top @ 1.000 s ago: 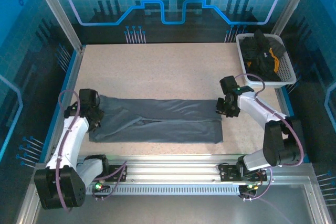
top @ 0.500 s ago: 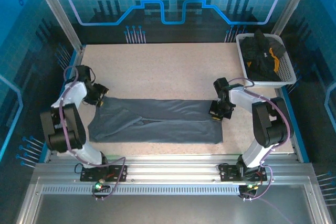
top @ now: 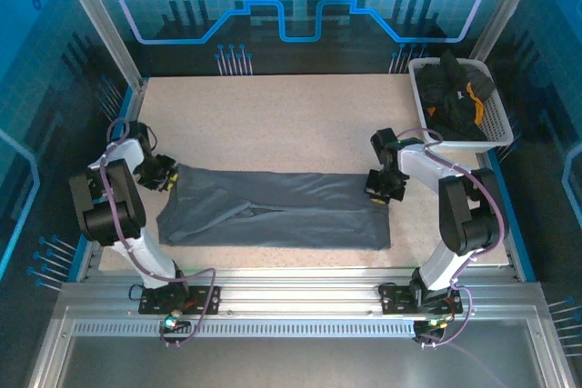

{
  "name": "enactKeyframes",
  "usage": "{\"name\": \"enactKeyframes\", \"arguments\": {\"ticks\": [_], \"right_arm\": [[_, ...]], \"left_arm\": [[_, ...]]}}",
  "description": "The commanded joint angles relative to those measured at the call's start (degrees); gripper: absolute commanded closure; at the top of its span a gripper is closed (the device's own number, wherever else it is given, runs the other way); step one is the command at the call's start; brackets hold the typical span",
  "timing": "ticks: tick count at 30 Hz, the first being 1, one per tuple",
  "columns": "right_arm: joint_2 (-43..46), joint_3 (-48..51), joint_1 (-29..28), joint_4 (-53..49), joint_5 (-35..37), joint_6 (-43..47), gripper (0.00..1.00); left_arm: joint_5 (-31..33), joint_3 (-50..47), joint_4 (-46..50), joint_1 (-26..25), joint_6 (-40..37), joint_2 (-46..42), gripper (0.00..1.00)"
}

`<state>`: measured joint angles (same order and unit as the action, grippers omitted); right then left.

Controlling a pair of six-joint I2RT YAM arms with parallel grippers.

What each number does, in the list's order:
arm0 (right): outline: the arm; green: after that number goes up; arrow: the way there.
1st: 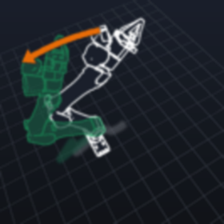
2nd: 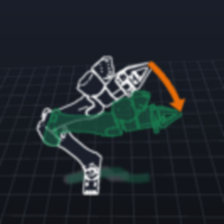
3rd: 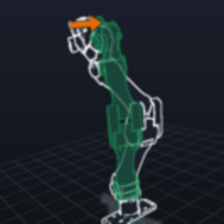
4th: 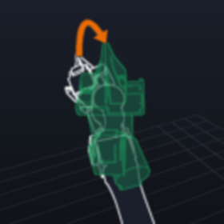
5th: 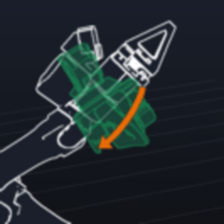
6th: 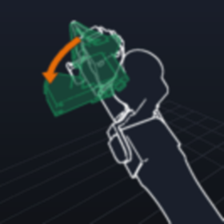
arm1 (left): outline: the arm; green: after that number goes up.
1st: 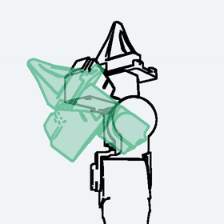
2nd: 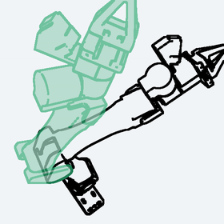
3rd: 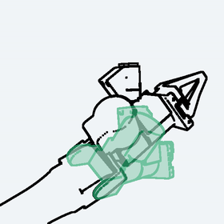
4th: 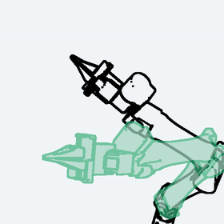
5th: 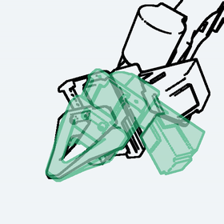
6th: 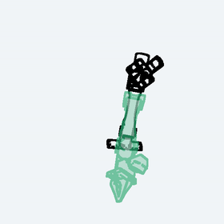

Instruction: Fold and stack the t-shirts

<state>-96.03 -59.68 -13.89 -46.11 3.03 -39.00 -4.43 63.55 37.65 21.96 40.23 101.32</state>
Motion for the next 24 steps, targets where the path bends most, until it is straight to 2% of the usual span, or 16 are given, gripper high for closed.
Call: {"name": "enactKeyframes", "arguments": {"ticks": [1,4,8,9,15,24], "right_arm": [[1.2,-3.3,-2.7,-2.0,2.3,0.1,0.9],[-0.5,-5.6,-4.4,-1.5,1.4,0.4,0.87],[-4.7,-7.7,-5.1,0.0,-2.3,0.6,0.84],[-5.7,-8.0,-5.0,0.4,-3.2,0.7,0.82],[-12.1,-11.5,-3.0,-1.2,-5.2,1.2,0.81],[-12.9,-12.2,-2.0,-1.2,-5.7,1.7,0.81]], "left_arm": [[1.4,-0.6,2.5,0.9,-1.0,-2.7,0.88],[-1.2,-1.2,0.0,0.5,0.4,-7.0,0.85],[-5.8,-1.3,-3.5,-0.9,1.0,-7.4,0.59],[-6.6,-1.3,-4.1,-0.9,1.0,-6.8,0.57],[-7.6,-1.4,-5.1,-0.9,-0.2,-3.0,0.6],[-9.0,-8.4,-12.1,-1.4,0.7,-3.2,0.63]]}}
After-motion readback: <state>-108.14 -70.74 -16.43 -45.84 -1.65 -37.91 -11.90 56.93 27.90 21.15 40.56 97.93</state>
